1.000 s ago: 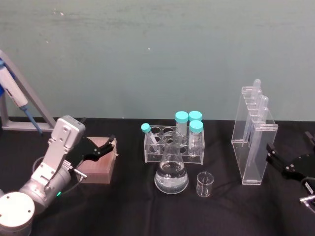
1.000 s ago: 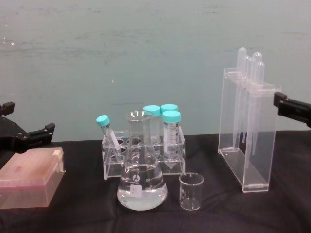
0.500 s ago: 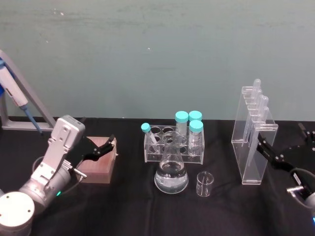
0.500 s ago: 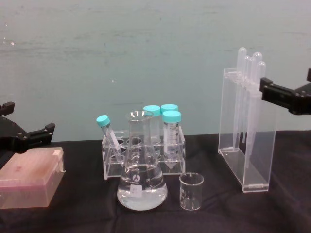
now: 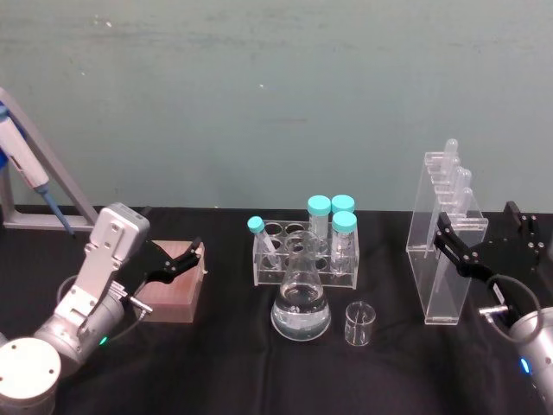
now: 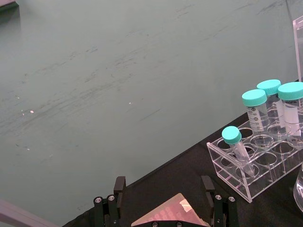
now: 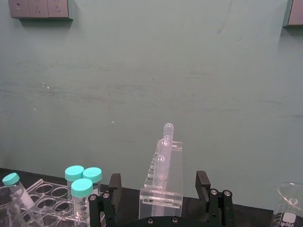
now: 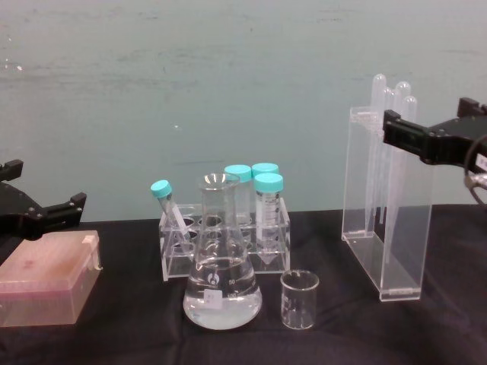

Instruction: Place the experimental apparatus aside using one hand.

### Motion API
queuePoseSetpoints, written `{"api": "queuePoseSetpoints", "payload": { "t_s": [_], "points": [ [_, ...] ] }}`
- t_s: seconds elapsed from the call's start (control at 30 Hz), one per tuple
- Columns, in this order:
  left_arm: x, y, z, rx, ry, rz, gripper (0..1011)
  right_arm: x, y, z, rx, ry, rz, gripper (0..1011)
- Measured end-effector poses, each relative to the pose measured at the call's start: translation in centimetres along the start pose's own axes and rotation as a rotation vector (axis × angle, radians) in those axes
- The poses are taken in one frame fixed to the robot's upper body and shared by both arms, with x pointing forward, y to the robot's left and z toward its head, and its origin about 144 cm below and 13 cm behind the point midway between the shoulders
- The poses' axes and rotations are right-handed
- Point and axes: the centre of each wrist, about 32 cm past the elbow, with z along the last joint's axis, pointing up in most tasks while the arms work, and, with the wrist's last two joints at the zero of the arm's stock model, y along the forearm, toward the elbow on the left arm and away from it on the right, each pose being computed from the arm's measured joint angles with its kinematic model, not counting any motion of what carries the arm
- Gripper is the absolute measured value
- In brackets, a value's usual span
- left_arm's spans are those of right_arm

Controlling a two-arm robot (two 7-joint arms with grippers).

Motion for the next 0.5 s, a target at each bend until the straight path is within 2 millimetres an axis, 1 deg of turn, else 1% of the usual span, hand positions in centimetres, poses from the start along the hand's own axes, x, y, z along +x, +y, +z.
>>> {"api": "queuePoseSetpoints", "payload": {
  "t_s": [0.3,0.5],
  "points": [
    [0.0,0.0,0.0,0.0,0.0,0.0,1000,-0.8,1.7,-0.2,0.007,0.002,-0.024,1003],
    [0.0,0.0,0.0,0.0,0.0,0.0,1000,-1.1,2.4,-0.4,0.007,0.003,-0.041,1003]
  ]
}}
